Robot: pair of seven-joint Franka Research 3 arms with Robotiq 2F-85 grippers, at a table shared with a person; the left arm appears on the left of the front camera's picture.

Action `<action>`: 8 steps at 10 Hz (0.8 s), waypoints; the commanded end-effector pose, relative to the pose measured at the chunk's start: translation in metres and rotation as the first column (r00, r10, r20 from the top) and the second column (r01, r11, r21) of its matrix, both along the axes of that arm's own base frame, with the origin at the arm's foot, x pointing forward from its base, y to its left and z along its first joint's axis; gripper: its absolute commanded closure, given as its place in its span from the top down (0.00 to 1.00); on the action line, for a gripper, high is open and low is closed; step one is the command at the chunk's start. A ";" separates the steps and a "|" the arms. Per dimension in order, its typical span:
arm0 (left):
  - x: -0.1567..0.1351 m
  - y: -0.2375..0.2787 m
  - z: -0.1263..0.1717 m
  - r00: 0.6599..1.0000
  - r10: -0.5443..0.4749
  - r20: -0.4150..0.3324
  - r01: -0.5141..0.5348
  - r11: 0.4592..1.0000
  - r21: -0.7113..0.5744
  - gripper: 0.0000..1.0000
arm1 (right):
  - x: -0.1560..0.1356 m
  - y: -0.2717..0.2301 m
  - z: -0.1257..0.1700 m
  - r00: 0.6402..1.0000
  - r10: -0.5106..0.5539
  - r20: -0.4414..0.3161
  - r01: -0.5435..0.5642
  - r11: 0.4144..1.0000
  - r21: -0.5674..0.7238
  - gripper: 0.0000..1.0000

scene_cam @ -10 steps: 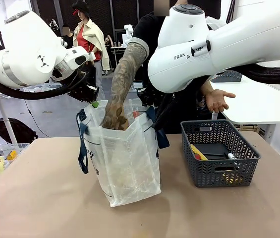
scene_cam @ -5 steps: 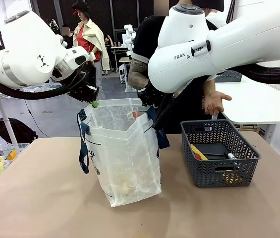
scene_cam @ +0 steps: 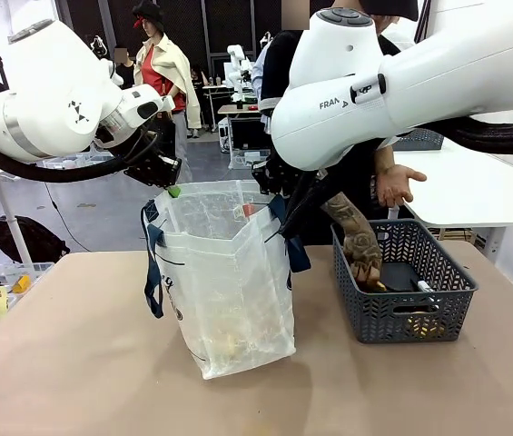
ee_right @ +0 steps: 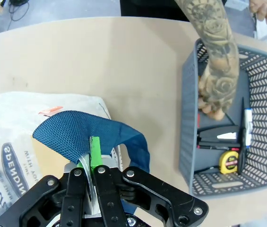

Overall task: Transfer purchased items from the store into the shopping bag.
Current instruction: Move the Reusable shopping bag to the right side of the table.

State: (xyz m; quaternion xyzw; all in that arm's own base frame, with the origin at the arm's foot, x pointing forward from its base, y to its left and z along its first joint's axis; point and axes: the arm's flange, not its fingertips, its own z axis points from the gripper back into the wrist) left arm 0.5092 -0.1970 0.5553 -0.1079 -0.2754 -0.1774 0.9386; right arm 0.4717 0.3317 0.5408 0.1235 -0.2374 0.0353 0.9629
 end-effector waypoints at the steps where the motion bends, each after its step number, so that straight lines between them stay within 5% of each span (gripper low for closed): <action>1: 0.001 0.004 0.002 1.000 0.018 0.003 -0.018 1.000 0.002 0.00 | 0.000 -0.002 0.001 1.000 -0.004 0.000 0.004 1.000 -0.003 0.00; 8: 0.001 0.004 0.002 1.000 0.018 0.003 -0.018 1.000 0.002 0.00 | 0.000 -0.002 0.001 1.000 -0.004 0.000 0.004 1.000 -0.003 0.00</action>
